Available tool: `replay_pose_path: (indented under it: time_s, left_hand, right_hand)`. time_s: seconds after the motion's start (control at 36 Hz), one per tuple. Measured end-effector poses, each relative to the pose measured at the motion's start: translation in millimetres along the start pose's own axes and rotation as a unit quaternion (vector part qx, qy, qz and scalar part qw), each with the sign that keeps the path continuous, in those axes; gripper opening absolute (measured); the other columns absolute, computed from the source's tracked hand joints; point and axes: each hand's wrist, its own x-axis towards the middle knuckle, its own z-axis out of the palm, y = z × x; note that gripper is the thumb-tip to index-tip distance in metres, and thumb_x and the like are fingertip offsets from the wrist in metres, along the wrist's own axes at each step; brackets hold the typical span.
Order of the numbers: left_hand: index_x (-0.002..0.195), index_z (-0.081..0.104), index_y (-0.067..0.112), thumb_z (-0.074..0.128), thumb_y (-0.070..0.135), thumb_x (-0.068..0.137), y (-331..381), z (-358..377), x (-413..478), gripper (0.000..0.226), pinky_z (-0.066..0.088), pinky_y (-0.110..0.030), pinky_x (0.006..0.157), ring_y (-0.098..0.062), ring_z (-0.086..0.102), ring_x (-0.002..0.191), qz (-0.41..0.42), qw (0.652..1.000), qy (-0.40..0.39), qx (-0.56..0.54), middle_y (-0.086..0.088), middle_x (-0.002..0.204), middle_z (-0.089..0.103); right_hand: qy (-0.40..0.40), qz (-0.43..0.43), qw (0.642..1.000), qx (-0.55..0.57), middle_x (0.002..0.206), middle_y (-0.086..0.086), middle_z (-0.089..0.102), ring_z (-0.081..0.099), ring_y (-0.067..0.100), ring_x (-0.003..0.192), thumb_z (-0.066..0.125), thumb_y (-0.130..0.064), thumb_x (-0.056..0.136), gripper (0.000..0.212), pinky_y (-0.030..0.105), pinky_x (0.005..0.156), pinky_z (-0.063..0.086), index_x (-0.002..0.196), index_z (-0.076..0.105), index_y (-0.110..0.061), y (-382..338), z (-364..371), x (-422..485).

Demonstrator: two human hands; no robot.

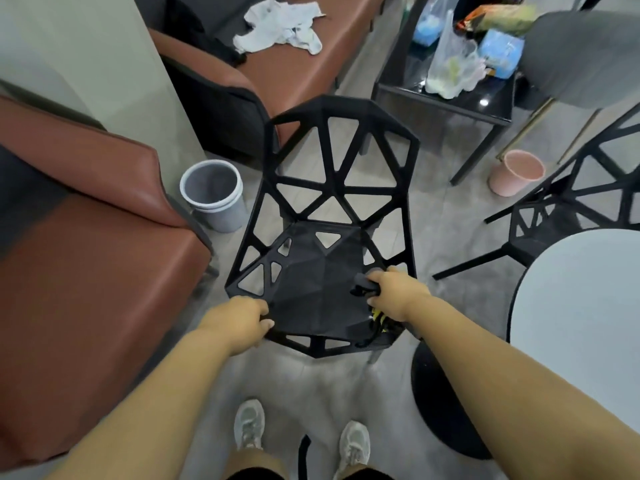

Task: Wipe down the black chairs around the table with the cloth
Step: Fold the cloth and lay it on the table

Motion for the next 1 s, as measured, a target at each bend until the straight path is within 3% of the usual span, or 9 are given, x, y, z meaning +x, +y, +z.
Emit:
replay_pose_path:
  time_s: [0.11, 0.25, 0.47, 0.56, 0.61, 0.75, 0.86, 0.94, 1.0]
  left_hand:
    - [0.110, 0.059, 0.027, 0.045, 0.041, 0.094, -18, -20, 1, 0.026, 0.049, -0.032, 0.080, -0.020, 0.057, 0.099, 0.019, 1.000, 0.012, 0.022, 0.003, 0.108, 0.062]
    - [0.106, 0.060, 0.026, 0.046, 0.041, 0.094, -54, -51, 8, 0.023, 0.046, -0.030, 0.076, -0.022, 0.057, 0.098, 0.063, 0.996, 0.016, 0.057, 0.001, 0.107, 0.062]
    - [0.106, 0.060, 0.029, 0.047, 0.045, 0.091, -71, -84, 26, 0.025, 0.048, -0.033, 0.083, -0.020, 0.057, 0.099, 0.128, 0.989, -0.005, 0.072, 0.003, 0.110, 0.061]
    - [0.100, 0.061, 0.033, 0.048, 0.047, 0.091, -51, -93, 28, 0.021, 0.046, -0.030, 0.077, -0.014, 0.057, 0.091, 0.173, 0.984, 0.009, 0.036, 0.010, 0.104, 0.062]
    - [0.103, 0.061, 0.036, 0.047, 0.052, 0.090, -30, -98, 26, 0.025, 0.049, -0.030, 0.077, -0.009, 0.057, 0.085, 0.209, 0.978, 0.008, -0.012, 0.018, 0.101, 0.062]
    - [0.121, 0.052, 0.041, 0.049, 0.060, 0.086, 37, -112, 7, 0.040, 0.043, -0.032, 0.096, -0.003, 0.052, 0.104, 0.280, 0.941, -0.034, -0.188, 0.027, 0.111, 0.053]
    - [0.119, 0.048, 0.043, 0.059, 0.052, 0.085, 93, -119, -10, 0.037, 0.044, -0.021, 0.088, -0.003, 0.054, 0.109, 0.356, 0.901, -0.061, -0.239, 0.021, 0.116, 0.054]
    - [0.128, 0.045, 0.045, 0.063, 0.070, 0.066, 126, -120, -13, 0.069, 0.041, -0.036, 0.104, -0.009, 0.044, 0.122, 0.388, 0.892, -0.067, -0.221, 0.013, 0.132, 0.042]
    - [0.119, 0.044, 0.055, 0.064, 0.077, 0.052, 146, -118, -11, 0.073, 0.034, -0.041, 0.110, -0.013, 0.035, 0.130, 0.410, 0.887, -0.069, -0.199, 0.011, 0.138, 0.033]
  right_hand:
    - [0.036, 0.012, 0.999, 0.027, 0.125, 0.005, 0.042, 0.048, 0.027, 0.113, 0.060, -0.033, 0.090, 0.052, 0.036, 0.090, 0.045, 0.139, 0.042, -0.029, -21, -4, -6]
    - [0.106, 0.066, 0.988, 0.093, 0.119, 0.002, 0.039, 0.056, 0.025, 0.094, 0.067, -0.035, 0.084, 0.051, 0.037, 0.081, 0.051, 0.129, 0.045, -0.031, -57, -1, -19]
    - [0.162, 0.104, 0.941, 0.279, 0.119, -0.003, 0.039, 0.052, 0.018, 0.104, 0.070, -0.064, 0.069, 0.073, 0.031, 0.090, 0.044, 0.131, 0.042, -0.036, -84, -3, -55]
    - [0.202, 0.080, 0.900, 0.377, 0.119, 0.001, 0.042, 0.048, 0.017, 0.112, 0.057, -0.047, 0.090, 0.044, 0.024, 0.091, 0.033, 0.131, 0.050, -0.032, -85, -11, -74]
    - [0.230, 0.068, 0.900, 0.364, 0.116, 0.002, 0.046, 0.048, 0.016, 0.112, 0.053, -0.027, 0.096, 0.032, 0.024, 0.093, 0.034, 0.128, 0.055, -0.030, -82, -20, -87]
    - [0.294, 0.032, 0.851, 0.435, 0.108, -0.016, 0.056, 0.053, 0.010, 0.106, 0.063, -0.004, 0.087, 0.038, 0.023, 0.093, 0.043, 0.105, 0.060, -0.036, -72, -30, -125]
    - [0.338, 0.037, 0.793, 0.506, 0.107, -0.005, 0.056, 0.056, 0.008, 0.097, 0.071, 0.001, 0.079, 0.047, 0.013, 0.079, 0.046, 0.104, 0.055, -0.035, -54, -32, -149]
    - [0.354, 0.034, 0.758, 0.547, 0.092, -0.001, 0.061, 0.060, 0.009, 0.081, 0.072, 0.009, 0.075, 0.050, 0.019, 0.076, 0.048, 0.103, 0.052, -0.027, -36, -35, -167]
    - [0.358, 0.023, 0.753, 0.552, 0.086, -0.002, 0.063, 0.063, 0.009, 0.079, 0.069, 0.015, 0.074, 0.046, 0.021, 0.076, 0.048, 0.099, 0.054, -0.020, -23, -37, -180]
